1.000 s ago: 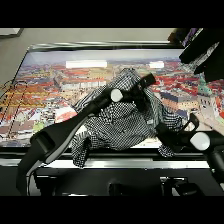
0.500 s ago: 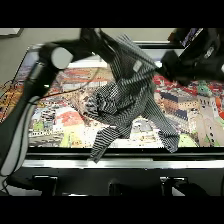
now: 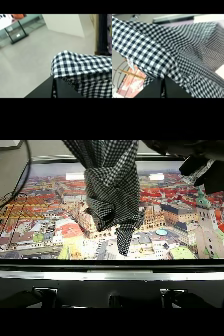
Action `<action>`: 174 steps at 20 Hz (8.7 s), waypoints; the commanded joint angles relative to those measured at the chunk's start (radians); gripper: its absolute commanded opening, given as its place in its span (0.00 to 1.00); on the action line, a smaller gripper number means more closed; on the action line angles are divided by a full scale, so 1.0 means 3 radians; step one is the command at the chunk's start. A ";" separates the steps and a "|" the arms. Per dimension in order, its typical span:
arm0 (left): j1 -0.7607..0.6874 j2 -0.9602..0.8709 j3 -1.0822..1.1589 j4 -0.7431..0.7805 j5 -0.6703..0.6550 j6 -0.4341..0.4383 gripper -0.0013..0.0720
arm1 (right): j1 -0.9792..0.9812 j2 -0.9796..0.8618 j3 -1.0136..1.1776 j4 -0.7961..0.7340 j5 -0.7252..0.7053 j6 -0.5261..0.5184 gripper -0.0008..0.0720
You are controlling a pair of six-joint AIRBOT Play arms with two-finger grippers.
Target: Fold the clothes and pants, and hang the long-sleeved shirts on hangers.
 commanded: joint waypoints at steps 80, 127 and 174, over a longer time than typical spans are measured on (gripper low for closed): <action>0.0453 0.0252 -0.0032 -0.1708 -0.2027 -0.1754 0.04 | 0.0313 -0.0099 0.0139 -0.0359 -0.0097 -0.0111 0.05; 0.5008 -0.0393 -0.2917 -0.1607 -0.1246 -0.0086 0.96 | 0.1082 -0.0112 -0.2461 -0.1724 0.0155 0.1179 0.05; 0.4289 -0.1219 -0.2639 -0.0998 -0.1361 0.1425 0.04 | 0.1082 -0.0112 -0.2461 -0.1747 0.0430 0.1207 0.05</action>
